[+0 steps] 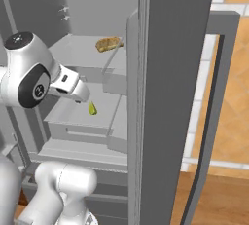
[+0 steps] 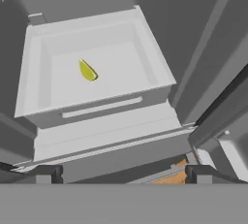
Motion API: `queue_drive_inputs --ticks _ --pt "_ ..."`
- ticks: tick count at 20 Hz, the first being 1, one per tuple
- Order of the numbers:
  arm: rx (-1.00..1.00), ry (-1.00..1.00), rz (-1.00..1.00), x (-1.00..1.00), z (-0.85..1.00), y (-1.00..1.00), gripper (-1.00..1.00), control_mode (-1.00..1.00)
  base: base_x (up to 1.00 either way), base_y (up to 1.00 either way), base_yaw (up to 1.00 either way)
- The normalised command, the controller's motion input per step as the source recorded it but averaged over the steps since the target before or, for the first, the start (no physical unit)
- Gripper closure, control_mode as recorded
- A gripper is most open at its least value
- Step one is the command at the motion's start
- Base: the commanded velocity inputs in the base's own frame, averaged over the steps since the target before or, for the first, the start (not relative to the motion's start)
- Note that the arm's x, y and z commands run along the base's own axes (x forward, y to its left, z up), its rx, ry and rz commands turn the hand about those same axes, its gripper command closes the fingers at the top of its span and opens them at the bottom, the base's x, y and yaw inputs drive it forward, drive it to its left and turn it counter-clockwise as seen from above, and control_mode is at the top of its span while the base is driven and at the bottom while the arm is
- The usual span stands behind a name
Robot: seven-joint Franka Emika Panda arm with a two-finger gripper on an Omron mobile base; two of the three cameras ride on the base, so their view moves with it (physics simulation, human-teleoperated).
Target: Grab a lemon wedge from the fridge and one ice cube from the ice bowl, and put them in the glass of lemonade.
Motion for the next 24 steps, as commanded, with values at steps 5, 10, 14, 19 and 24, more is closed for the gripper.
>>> queue_drive_inputs --ticks 5,10,14,19,24 --pt "0.00 0.05 0.05 0.36 0.00 0.01 -1.00 -1.00 0.00 0.00 0.00" --pt "-0.01 0.07 0.08 0.38 -0.09 0.07 -1.00 -1.00 0.00 0.00 0.00" --pt "-0.02 0.03 0.04 0.23 -0.31 0.29 -1.00 -1.00 0.00 0.00 0.00" --pt "0.00 0.14 0.01 0.30 -0.77 0.21 -1.00 -1.00 0.00 0.00 0.00" --pt "0.00 0.19 0.00 0.83 -0.75 0.05 -1.00 -1.00 0.00 0.00 0.00"
